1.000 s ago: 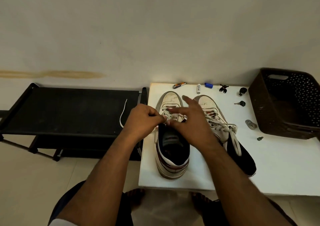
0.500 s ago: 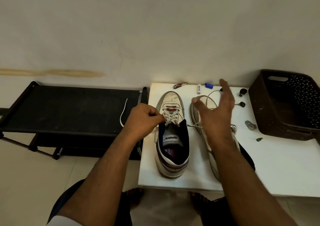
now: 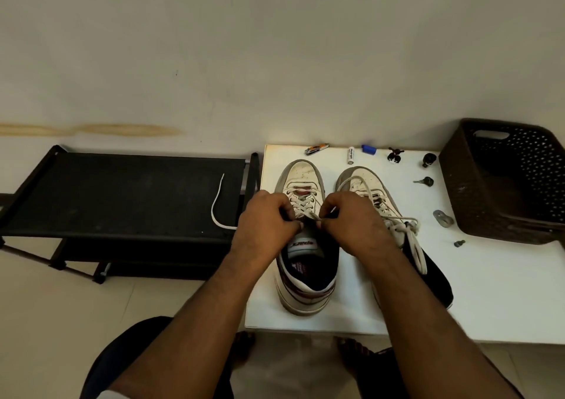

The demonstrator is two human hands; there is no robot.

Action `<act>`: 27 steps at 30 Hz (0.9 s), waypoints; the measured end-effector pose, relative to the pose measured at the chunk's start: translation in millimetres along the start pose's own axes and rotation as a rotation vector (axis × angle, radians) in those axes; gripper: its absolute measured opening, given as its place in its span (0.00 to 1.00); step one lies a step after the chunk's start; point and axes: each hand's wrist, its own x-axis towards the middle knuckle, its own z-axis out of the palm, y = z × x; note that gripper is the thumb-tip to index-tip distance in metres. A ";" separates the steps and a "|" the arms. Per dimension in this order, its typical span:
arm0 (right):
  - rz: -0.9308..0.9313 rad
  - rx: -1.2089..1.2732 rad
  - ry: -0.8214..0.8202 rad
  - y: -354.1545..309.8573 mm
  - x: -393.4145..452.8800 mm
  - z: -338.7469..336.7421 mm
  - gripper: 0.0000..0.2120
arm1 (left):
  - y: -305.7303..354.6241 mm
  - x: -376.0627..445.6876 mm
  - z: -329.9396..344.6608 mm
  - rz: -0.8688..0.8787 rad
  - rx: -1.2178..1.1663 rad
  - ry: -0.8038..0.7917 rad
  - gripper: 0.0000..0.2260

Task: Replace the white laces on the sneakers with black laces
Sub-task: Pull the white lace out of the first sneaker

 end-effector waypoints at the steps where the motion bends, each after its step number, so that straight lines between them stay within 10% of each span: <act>1: -0.001 -0.023 0.002 0.1 0.1 -0.4 0.03 | 0.3 -2.1 1.4 -0.027 0.008 0.035 0.09; 10: 0.121 0.226 -0.049 18.9 -6.4 -4.9 0.07 | -15.1 -7.9 -18.5 -0.126 -0.072 0.051 0.09; 15: 0.017 0.248 -0.062 16.7 -6.5 -3.0 0.12 | 7.4 -14.9 9.3 0.140 0.368 -0.002 0.25; 20: -0.022 0.143 -0.087 13.9 -1.2 -3.2 0.15 | 13.1 -10.9 17.3 0.151 0.457 0.043 0.17; 27: 0.029 0.172 -0.124 14.8 0.2 -6.0 0.10 | -9.0 9.0 -10.3 -0.161 -0.457 0.187 0.02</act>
